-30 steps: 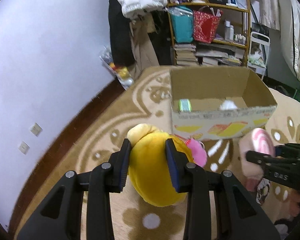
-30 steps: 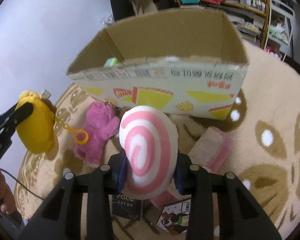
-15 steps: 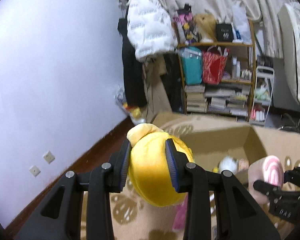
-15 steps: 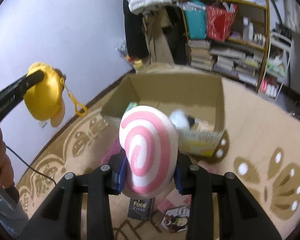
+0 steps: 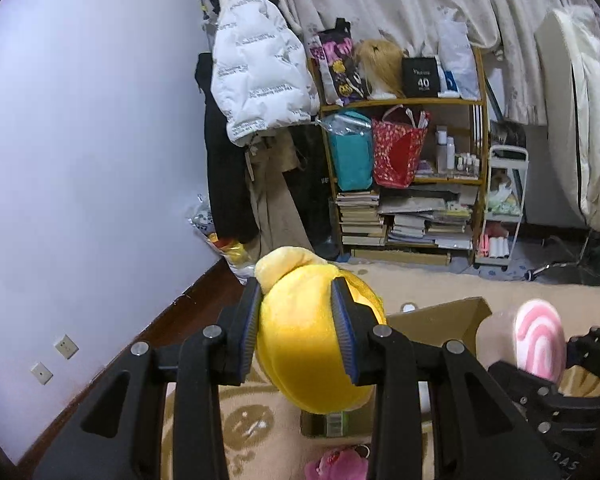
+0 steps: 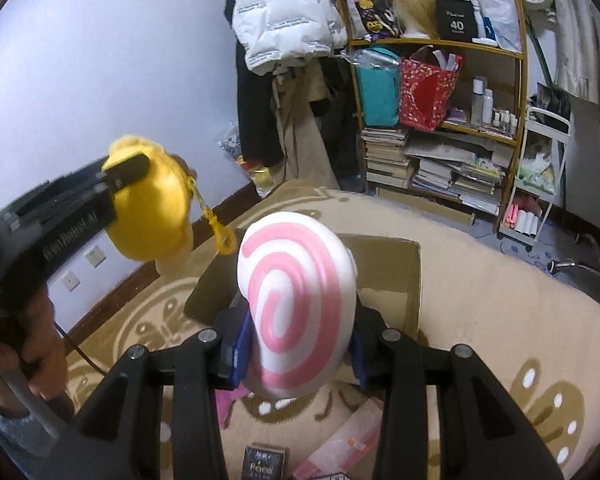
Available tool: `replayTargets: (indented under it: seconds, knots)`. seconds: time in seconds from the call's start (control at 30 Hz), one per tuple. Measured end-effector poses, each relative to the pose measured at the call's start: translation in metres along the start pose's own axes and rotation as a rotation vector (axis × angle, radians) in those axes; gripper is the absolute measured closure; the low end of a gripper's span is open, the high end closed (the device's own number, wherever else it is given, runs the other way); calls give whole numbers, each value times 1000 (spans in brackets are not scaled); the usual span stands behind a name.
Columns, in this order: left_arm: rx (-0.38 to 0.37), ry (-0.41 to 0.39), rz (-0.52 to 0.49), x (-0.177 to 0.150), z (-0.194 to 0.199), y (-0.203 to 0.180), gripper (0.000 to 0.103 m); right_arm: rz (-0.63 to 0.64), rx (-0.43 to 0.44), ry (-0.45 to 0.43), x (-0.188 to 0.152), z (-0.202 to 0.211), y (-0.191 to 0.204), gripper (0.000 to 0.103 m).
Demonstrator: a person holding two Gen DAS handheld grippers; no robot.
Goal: Organize soft objects
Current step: 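Carry the yellow plush and swirl cushion over the box with both tools, then open both tools to drop the plush and cushion into the box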
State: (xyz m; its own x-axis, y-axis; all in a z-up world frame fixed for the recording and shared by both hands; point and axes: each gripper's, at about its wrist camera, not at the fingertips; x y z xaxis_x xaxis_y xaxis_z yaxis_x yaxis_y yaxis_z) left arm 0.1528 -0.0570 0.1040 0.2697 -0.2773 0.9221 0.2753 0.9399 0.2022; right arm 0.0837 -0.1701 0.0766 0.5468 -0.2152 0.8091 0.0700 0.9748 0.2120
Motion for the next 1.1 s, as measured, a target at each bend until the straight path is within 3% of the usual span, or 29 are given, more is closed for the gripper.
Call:
replayTargets:
  seconds: [0.13, 0.3, 0.5, 0.87, 0.97, 1.03, 1.1]
  knots:
    - [-8, 14, -56, -11, -22, -15, 70, -11, -6, 15, 2, -18, -5, 60]
    - [-27, 86, -50, -26, -46, -20, 70, -2, -20, 28, 1, -38, -10, 59]
    - [-40, 132, -75, -46, -56, -26, 69, -10, -35, 91, -11, -59, -20, 56]
    - [-26, 217, -80, -71, -68, -28, 65, 8, -64, 132, -21, -75, -33, 50]
    - [22, 188, -95, -69, -61, -25, 65, -8, -56, 144, -23, -74, -37, 43]
    - [42, 162, -95, -64, -56, -24, 65, 0, -77, 124, -22, -70, -36, 32]
    - [27, 157, -77, -59, -53, -21, 53, 1, -81, 112, -19, -67, -35, 28]
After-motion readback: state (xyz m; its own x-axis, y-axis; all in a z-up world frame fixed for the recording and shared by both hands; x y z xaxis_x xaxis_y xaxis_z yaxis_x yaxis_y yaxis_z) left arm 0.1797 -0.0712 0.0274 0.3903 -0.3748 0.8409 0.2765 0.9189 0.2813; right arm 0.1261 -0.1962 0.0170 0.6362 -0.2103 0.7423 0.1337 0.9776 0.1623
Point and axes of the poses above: each gripper's, at about its wrist camera, not at the fingertips, and z roughly against the way its jaws point, y to its left, x to its top, and after that the axes turned 9 degrees about -y, right-handed
